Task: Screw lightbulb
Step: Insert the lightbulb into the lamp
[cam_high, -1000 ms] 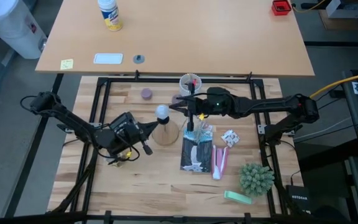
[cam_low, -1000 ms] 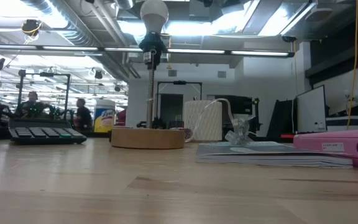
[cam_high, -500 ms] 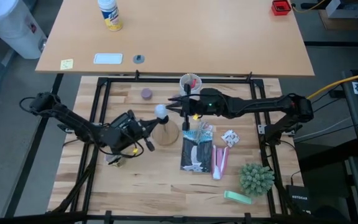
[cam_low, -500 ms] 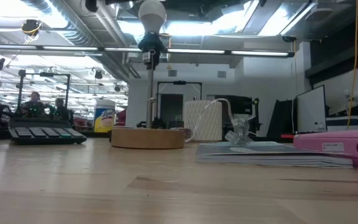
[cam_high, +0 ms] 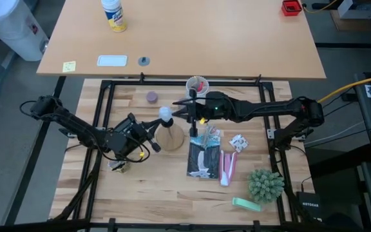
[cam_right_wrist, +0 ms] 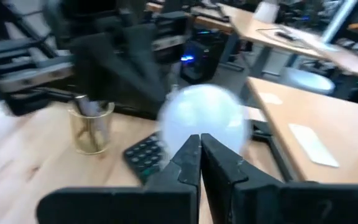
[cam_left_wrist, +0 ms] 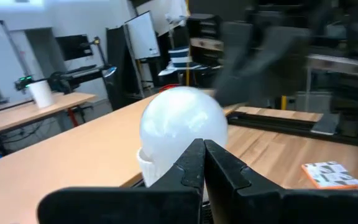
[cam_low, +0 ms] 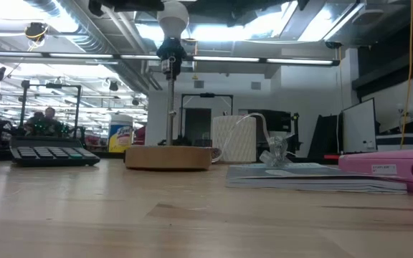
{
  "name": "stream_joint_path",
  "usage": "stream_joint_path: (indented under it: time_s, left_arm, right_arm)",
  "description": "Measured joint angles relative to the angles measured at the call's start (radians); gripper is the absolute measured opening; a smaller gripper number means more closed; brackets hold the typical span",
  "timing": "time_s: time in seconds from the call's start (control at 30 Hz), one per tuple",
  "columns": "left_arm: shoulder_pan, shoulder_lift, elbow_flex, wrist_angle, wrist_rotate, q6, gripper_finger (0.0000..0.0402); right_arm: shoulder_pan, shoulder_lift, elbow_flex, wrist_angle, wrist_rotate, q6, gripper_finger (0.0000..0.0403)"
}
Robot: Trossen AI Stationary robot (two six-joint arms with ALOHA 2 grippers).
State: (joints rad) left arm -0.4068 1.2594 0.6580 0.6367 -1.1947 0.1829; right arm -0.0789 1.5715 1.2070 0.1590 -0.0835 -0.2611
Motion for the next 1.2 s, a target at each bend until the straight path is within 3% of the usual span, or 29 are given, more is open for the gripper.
stream_joint_path:
  time_s: [0.37,0.57,0.9,1.2]
  left_arm:
    - [-0.031,0.0,0.0,0.002,-0.007,0.004,0.0001]
    - [-0.064,0.0,0.0,0.015,-0.006,0.013,0.0001]
    - [-0.067,0.0,0.0,0.079,0.009,0.084,0.0001]
    - [-0.049,0.0,0.0,0.076,0.048,0.056,0.0001]
  right_arm:
    - [0.001,-0.003,-0.001,-0.007,-0.093,0.03,0.0016]
    - [0.001,-0.06,-0.001,-0.002,-0.092,0.016,0.0016]
    - [-0.001,-0.036,-0.001,0.045,0.091,-0.096,0.0017]
    - [-0.02,-0.007,-0.001,0.082,0.097,-0.131,0.0017]
